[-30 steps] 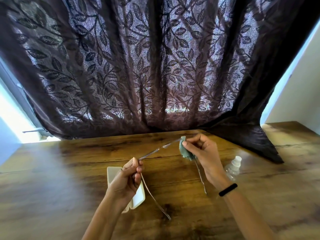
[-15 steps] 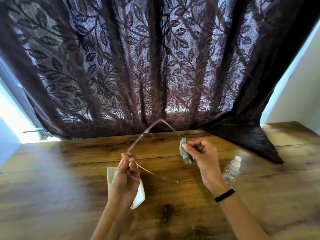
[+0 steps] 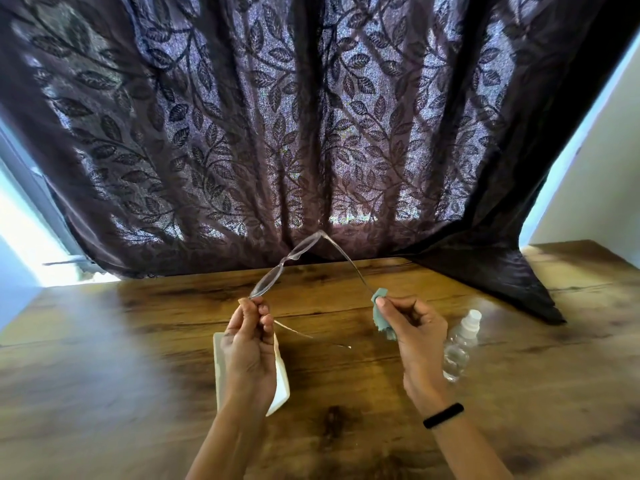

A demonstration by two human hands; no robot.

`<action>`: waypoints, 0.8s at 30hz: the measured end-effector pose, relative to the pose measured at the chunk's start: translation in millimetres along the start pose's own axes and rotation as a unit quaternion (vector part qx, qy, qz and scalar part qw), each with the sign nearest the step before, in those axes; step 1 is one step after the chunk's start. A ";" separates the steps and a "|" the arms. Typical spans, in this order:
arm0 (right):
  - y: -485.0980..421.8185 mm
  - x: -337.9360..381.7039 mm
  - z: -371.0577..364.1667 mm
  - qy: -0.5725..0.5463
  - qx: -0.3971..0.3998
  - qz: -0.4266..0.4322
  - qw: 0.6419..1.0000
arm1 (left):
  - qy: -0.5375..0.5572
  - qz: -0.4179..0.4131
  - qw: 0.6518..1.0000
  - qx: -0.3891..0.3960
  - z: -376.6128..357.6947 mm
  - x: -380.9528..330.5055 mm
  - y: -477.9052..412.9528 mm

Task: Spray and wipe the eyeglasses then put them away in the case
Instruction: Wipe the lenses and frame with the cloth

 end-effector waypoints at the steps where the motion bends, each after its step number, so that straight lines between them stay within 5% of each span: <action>1: -1.2 0.7 3.1 0.028 -0.020 0.024 0.999 | -0.014 -0.007 1.000 0.004 0.7 -1.0 -0.4; 5: -2.8 6.0 10.3 0.065 -0.055 0.084 0.993 | -0.104 0.004 0.994 0.023 2.1 -4.4 -4.2; 10: 4.3 14.4 -12.2 0.018 0.032 0.071 0.997 | -0.188 0.083 0.977 0.060 -3.9 8.3 2.6; 24: 44.9 0.9 -62.2 0.089 0.141 0.066 0.984 | -0.201 0.166 0.959 0.112 -14.6 32.3 13.8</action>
Point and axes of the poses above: each hand's wrist, its own y-axis away from the middle knuckle, its own z-axis out of the back of the hand, x = y × z, the point moved 5 cm from there along -y, towards the middle knuckle, and after that the axes turned 4 degrees about -x, right-handed, at the moved point
